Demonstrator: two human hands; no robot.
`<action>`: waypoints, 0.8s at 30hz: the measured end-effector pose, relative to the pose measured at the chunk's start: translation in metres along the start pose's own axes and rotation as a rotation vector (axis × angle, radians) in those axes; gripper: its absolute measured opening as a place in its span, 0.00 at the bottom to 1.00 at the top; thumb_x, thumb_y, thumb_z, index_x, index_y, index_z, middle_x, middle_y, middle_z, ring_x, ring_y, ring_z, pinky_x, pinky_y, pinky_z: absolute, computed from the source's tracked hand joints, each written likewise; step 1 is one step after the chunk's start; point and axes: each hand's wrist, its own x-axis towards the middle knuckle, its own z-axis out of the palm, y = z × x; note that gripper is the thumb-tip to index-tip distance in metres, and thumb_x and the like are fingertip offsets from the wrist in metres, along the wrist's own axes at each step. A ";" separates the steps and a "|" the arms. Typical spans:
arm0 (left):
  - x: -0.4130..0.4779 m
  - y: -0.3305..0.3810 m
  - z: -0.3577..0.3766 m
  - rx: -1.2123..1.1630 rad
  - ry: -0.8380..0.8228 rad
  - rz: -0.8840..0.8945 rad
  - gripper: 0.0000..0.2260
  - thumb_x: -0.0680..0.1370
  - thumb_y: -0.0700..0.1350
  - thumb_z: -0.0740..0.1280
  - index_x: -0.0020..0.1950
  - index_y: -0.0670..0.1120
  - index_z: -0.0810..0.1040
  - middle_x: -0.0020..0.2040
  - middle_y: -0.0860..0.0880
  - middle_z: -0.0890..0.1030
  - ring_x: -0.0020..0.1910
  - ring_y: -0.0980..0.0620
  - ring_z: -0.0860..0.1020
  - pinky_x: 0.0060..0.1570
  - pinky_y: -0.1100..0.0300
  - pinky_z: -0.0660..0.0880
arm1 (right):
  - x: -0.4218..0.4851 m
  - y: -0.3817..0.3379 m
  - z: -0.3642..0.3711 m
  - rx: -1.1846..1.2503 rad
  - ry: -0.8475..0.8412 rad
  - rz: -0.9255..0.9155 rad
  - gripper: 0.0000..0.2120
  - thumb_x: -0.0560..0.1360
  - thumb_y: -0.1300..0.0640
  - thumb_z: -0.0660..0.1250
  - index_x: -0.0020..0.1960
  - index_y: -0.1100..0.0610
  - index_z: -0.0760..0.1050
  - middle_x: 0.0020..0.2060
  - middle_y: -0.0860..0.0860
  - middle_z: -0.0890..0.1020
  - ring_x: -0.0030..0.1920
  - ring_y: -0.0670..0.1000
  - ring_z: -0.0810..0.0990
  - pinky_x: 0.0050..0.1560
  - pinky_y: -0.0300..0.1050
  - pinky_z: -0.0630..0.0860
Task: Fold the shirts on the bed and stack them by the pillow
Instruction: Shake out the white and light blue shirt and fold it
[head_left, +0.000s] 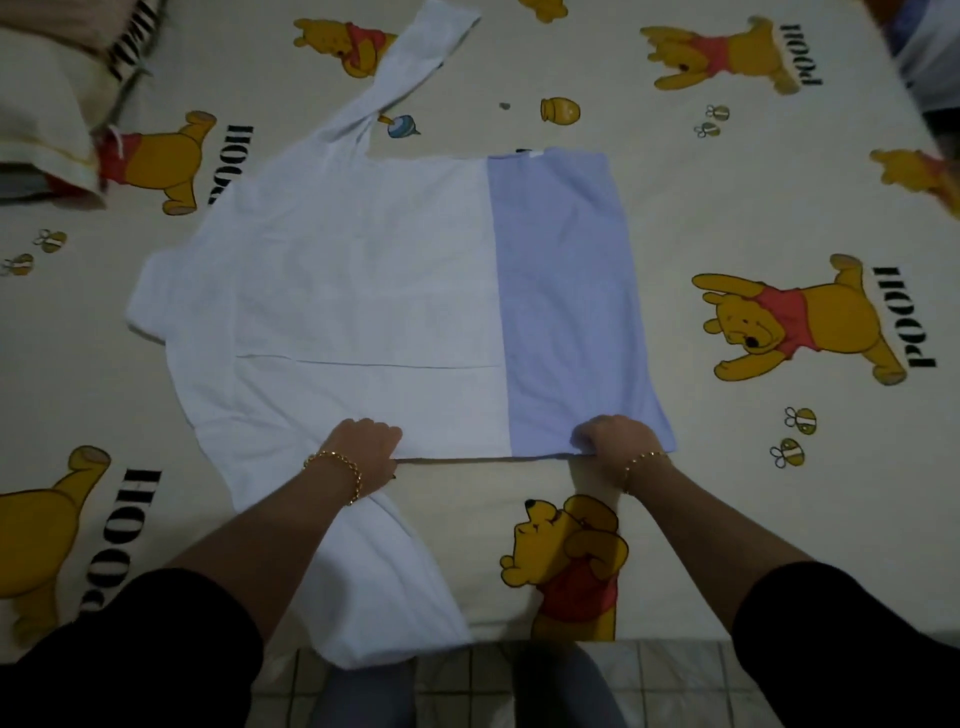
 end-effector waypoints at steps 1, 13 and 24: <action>-0.003 0.001 0.000 -0.019 -0.025 0.005 0.16 0.80 0.51 0.57 0.65 0.47 0.67 0.62 0.48 0.74 0.60 0.47 0.72 0.57 0.56 0.66 | -0.003 0.001 0.000 0.046 -0.047 0.005 0.15 0.72 0.64 0.60 0.36 0.46 0.63 0.43 0.51 0.71 0.46 0.53 0.71 0.43 0.42 0.63; 0.009 -0.040 -0.070 -0.478 0.116 -0.040 0.06 0.75 0.48 0.63 0.46 0.49 0.67 0.41 0.52 0.72 0.43 0.51 0.69 0.44 0.58 0.63 | 0.031 0.003 -0.070 0.235 0.011 -0.020 0.08 0.71 0.60 0.63 0.50 0.59 0.73 0.50 0.59 0.75 0.52 0.60 0.75 0.52 0.51 0.75; 0.137 -0.155 -0.177 -0.549 0.243 -0.115 0.05 0.76 0.46 0.64 0.45 0.48 0.69 0.41 0.50 0.74 0.45 0.46 0.75 0.45 0.54 0.71 | 0.172 -0.003 -0.205 0.347 0.149 0.017 0.11 0.74 0.63 0.61 0.55 0.63 0.73 0.54 0.60 0.75 0.54 0.60 0.74 0.50 0.49 0.72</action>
